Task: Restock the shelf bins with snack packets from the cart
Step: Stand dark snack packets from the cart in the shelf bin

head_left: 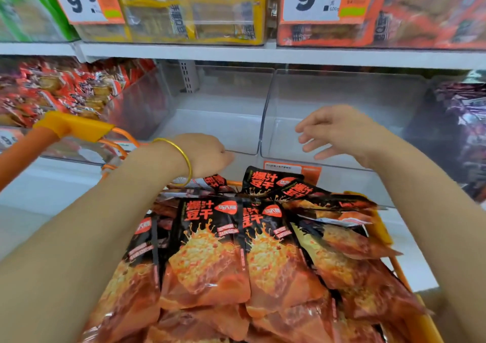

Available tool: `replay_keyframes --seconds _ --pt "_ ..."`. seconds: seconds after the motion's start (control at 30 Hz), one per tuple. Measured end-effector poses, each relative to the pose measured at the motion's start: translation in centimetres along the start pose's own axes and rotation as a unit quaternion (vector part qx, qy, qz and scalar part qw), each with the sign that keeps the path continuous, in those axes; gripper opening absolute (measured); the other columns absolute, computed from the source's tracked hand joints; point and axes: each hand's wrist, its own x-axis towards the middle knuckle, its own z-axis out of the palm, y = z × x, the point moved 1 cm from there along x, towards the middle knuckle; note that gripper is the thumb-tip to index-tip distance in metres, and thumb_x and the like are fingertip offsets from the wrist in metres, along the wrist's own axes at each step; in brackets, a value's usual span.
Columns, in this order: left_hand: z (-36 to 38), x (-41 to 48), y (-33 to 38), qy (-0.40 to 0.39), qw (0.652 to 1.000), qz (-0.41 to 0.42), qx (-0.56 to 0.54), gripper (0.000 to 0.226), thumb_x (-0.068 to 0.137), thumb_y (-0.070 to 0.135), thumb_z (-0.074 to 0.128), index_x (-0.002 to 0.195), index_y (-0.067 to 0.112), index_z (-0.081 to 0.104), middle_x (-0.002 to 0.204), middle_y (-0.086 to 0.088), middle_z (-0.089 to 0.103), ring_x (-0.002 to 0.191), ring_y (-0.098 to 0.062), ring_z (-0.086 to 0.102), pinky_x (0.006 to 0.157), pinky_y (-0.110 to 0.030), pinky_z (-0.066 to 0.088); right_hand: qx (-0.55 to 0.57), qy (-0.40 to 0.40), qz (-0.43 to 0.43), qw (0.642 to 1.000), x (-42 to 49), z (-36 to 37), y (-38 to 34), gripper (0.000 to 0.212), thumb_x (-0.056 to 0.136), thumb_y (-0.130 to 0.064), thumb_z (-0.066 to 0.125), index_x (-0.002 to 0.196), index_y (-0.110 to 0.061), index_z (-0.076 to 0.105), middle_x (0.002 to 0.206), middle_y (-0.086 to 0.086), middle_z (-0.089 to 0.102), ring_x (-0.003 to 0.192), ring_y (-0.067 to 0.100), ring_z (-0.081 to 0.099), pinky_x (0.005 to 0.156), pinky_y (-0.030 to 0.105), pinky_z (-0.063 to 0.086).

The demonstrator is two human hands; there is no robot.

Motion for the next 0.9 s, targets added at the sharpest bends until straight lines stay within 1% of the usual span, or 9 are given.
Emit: replay_keyframes --seconds 0.1,0.17,0.27,0.3,0.4,0.57,0.7,0.8,0.9 --pt "-0.2 0.7 -0.3 -0.002 1.000 0.004 0.016 0.042 0.101 0.032 0.028 0.112 0.006 0.060 0.117 -0.012 0.060 0.109 -0.027 0.052 0.090 -0.030 0.039 -0.211 -0.014 -0.047 0.976 0.9 0.2 1.3 0.020 0.090 -0.010 0.059 0.107 -0.008 0.068 0.108 0.010 0.067 0.093 0.018 0.059 0.071 0.013 0.043" --pt "0.0 1.6 -0.6 0.015 0.999 0.004 0.028 0.034 0.100 0.028 0.034 0.113 0.008 0.057 0.115 -0.010 0.060 0.108 -0.027 0.053 0.087 -0.031 0.039 -0.320 -0.061 -0.049 0.944 1.4 1.2 1.9 0.026 0.089 -0.018 0.061 0.113 -0.008 0.067 0.114 0.006 0.066 0.104 0.018 0.058 0.079 0.017 0.039" --pt "0.8 2.8 -0.8 0.117 0.991 -0.009 0.061 0.023 0.094 0.028 0.048 0.113 0.017 0.055 0.115 -0.008 0.056 0.111 -0.029 0.052 0.085 -0.036 0.043 -0.397 -0.092 -0.050 0.912 2.1 3.0 2.6 0.025 0.091 -0.028 0.060 0.107 -0.012 0.069 0.109 0.006 0.067 0.098 0.020 0.058 0.079 0.027 0.041" --pt "1.1 3.3 -0.8 0.128 0.989 -0.009 0.067 0.027 0.092 0.028 0.053 0.118 0.020 0.054 0.119 -0.008 0.052 0.114 -0.029 0.049 0.087 -0.038 0.043 -0.413 -0.087 -0.055 0.905 2.3 3.5 2.8 0.024 0.091 -0.029 0.059 0.104 -0.013 0.069 0.106 0.007 0.067 0.097 0.022 0.058 0.080 0.029 0.043" --pt "2.1 4.7 -0.8 0.077 0.992 0.019 0.094 0.040 0.090 0.031 0.057 0.130 0.029 0.050 0.129 -0.007 0.043 0.122 -0.029 0.038 0.093 -0.040 0.040 -0.423 -0.041 -0.067 0.903 2.2 4.1 3.0 0.017 0.091 -0.028 0.059 0.098 -0.016 0.068 0.100 0.007 0.065 0.096 0.026 0.058 0.078 0.032 0.046" --pt "2.2 5.4 -0.5 0.112 0.990 0.003 0.081 0.022 0.094 0.025 0.048 0.110 0.027 0.064 0.115 -0.008 0.058 0.116 -0.029 0.040 0.093 -0.037 0.037 -0.462 0.023 -0.090 0.882 1.5 4.1 3.0 0.018 0.093 -0.031 0.055 0.100 -0.018 0.066 0.103 0.007 0.064 0.098 0.029 0.058 0.071 0.029 0.043" --pt "2.3 4.9 -0.7 0.125 0.990 -0.003 0.068 0.022 0.093 0.026 0.049 0.107 0.030 0.065 0.112 -0.007 0.055 0.111 -0.029 0.041 0.093 -0.034 0.034 -0.478 0.043 -0.109 0.871 1.1 3.9 2.9 0.020 0.094 -0.034 0.052 0.102 -0.020 0.063 0.107 0.006 0.063 0.103 0.031 0.057 0.071 0.030 0.039" --pt "2.0 4.9 -0.8 0.143 0.988 0.015 0.065 0.019 0.094 0.028 0.050 0.106 0.030 0.065 0.109 -0.003 0.060 0.114 -0.024 0.042 0.093 -0.034 0.032 -0.474 0.050 -0.123 0.870 1.0 3.7 2.7 0.020 0.094 -0.035 0.051 0.101 -0.020 0.063 0.104 0.006 0.064 0.099 0.031 0.058 0.070 0.031 0.040" --pt "1.5 5.0 -1.3 0.135 0.990 0.025 0.028 0.018 0.093 0.024 0.053 0.105 0.026 0.066 0.114 -0.003 0.061 0.110 -0.025 0.052 0.089 -0.034 0.039 -0.466 0.055 -0.144 0.871 1.1 3.4 1.6 0.020 0.095 -0.035 0.050 0.100 -0.020 0.062 0.099 0.004 0.062 0.098 0.028 0.056 0.067 0.029 0.036"
